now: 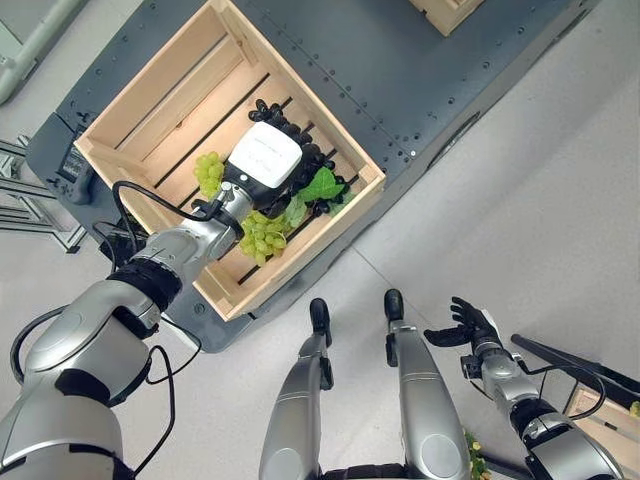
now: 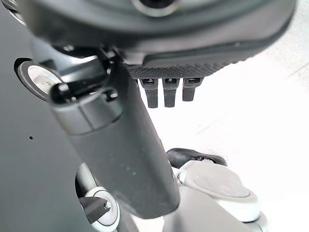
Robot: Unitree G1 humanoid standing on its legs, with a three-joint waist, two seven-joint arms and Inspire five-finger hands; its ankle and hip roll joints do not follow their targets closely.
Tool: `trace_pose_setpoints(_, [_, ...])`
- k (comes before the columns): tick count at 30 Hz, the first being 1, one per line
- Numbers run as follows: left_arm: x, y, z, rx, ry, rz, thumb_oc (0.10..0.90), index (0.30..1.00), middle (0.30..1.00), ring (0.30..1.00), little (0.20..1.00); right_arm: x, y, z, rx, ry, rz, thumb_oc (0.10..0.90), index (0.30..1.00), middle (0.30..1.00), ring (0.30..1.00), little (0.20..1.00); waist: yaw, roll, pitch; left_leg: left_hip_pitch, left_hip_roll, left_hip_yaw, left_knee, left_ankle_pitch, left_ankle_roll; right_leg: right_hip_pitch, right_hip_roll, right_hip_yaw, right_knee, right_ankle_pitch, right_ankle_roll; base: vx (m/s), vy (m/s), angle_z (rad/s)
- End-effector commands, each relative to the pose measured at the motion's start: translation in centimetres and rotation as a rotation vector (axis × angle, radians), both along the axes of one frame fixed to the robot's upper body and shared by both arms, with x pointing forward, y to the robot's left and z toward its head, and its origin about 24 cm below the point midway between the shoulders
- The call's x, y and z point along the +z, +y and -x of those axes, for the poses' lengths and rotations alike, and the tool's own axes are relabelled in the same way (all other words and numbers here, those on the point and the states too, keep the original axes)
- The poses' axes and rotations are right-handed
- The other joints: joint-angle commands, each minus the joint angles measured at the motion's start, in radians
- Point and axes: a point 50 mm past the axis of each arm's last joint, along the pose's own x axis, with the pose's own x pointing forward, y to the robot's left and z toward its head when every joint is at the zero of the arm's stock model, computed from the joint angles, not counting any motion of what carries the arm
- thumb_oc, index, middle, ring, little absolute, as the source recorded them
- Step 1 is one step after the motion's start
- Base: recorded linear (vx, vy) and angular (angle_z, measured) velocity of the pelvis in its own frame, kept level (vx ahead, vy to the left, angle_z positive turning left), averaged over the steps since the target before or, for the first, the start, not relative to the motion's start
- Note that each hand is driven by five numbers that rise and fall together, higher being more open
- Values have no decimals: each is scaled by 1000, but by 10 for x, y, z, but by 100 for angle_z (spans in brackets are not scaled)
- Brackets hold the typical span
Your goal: Pick up the fruits from the basket on one side to the basket on the other side
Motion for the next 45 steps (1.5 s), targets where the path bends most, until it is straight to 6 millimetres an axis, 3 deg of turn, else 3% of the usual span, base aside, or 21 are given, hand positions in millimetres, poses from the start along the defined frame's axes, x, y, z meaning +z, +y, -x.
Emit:
trace_pose_setpoints(1, [78,6,-4,32,-289,5,800,900,900,900,900,9,-1,-5,-23,-76,-41,800,900,900,900,900,-3,-54,-9,-72,0,37,174,-87,16,45,-9,-23,-88,103,-7,0,0,0])
trace_pose_setpoints(15, [75,6,-18,177,-203,-264,800,900,900,900,900,19,4,-18,-19,-97,-40,800,900,900,900,900,-14,-71,-9,-153,3,50,180,-80,13,-35,-4,-23,-94,121,-1,4,18,-3])
trace_pose_setpoints(17, [77,2,-19,161,-194,-246,800,900,900,900,900,21,5,-20,-20,-105,-43,800,900,900,900,900,-16,-75,-9,-170,3,53,177,-74,14,-53,-4,-24,-97,128,0,0,0,0])
trace_pose_setpoints(21, [63,-22,-20,35,97,-126,800,900,900,900,900,22,9,-23,-15,-109,-44,800,900,900,900,900,-16,-77,-9,-197,0,51,181,-76,14,-80,-1,-24,-97,134,4,3,3,1])
trace_pose_setpoints(26, [51,-49,-15,-60,313,-114,800,900,900,900,900,28,10,-27,10,-133,-36,800,900,900,900,900,-17,-70,-9,-202,-2,57,170,-79,17,-92,0,-21,-106,138,8,26,23,-8])
trace_pose_setpoints(33, [50,-59,-14,1,417,-153,800,900,900,900,900,35,8,-33,6,-157,-39,800,900,900,900,900,-16,-64,-9,-220,-4,52,184,-83,14,-101,-11,-25,-107,142,14,1,2,-1])
trace_pose_setpoints(36, [52,-61,-15,5,429,-84,800,900,900,900,900,38,10,-35,0,-177,-53,800,900,900,900,900,-14,-65,-9,-226,-7,50,183,-81,13,-105,-16,-30,-114,148,16,0,0,0])
trace_pose_setpoints(38, [55,-58,-17,-3,439,56,800,900,900,900,900,38,10,-35,-5,-187,-58,800,900,900,900,900,-11,-67,-9,-234,-10,47,182,-79,14,-113,-18,-32,-117,151,18,-4,-37,2])
trace_pose_setpoints(39, [55,-57,-17,-21,439,111,419,328,328,328,328,37,10,-34,-10,-188,-59,800,900,900,900,900,-9,-67,-9,-235,-11,46,180,-79,15,-115,-18,-34,-117,151,19,-8,-37,2])
trace_pose_setpoints(40, [54,-57,-17,-38,433,144,400,300,300,300,300,36,10,-33,-14,-188,-61,800,900,900,900,900,-8,-68,-9,-235,-11,47,178,-78,17,-117,-17,-35,-117,152,19,-7,-32,1])
trace_pose_setpoints(45, [53,-52,-11,-140,324,148,400,300,300,300,300,31,5,-26,-44,-170,-54,800,900,900,900,900,2,-68,-9,-228,-11,44,173,-79,19,-112,-15,-38,-115,149,17,-2,-6,0])
